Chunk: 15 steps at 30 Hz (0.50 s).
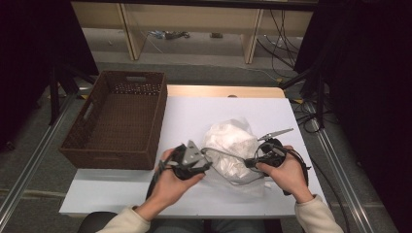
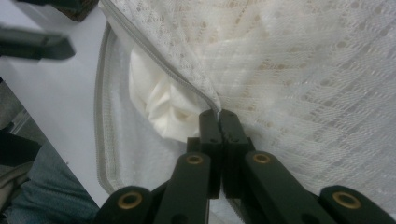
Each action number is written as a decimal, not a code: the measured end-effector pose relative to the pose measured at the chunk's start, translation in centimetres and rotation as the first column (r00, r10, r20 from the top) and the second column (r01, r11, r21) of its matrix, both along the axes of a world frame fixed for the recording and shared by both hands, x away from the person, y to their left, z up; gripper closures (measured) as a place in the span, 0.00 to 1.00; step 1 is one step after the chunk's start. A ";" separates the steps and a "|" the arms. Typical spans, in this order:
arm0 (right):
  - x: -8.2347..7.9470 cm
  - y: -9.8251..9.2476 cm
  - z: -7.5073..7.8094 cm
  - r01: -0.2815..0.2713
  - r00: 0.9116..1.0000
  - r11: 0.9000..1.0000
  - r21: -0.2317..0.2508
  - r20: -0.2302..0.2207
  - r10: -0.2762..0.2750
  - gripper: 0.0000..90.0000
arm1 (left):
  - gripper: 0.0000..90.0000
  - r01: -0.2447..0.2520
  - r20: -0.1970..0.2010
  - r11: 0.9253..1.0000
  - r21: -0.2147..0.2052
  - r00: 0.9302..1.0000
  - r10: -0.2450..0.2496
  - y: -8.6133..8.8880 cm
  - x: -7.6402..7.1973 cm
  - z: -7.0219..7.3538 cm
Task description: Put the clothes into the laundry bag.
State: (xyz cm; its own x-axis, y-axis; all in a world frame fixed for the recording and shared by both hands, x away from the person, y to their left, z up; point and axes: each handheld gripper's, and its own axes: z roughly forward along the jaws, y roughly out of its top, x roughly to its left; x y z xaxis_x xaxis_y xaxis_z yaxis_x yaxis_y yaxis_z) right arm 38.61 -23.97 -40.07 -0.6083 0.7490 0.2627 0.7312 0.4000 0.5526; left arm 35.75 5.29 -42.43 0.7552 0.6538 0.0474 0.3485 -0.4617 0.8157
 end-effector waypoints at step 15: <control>0.0 -0.1 0.0 -0.003 1.000 1.000 -0.001 0.002 0.003 1.00 | 0.71 0.048 -0.139 0.999 0.004 0.989 -0.047 -0.5 3.4 -2.7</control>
State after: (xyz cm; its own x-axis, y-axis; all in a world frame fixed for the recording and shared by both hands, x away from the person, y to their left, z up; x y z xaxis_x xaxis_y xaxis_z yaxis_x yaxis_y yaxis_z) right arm 38.65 -24.04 -40.08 -0.6109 0.7476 0.2605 0.7288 0.4026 0.5538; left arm 39.12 4.80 -45.12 0.7850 0.6170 -0.0551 0.4353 -0.4861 0.7578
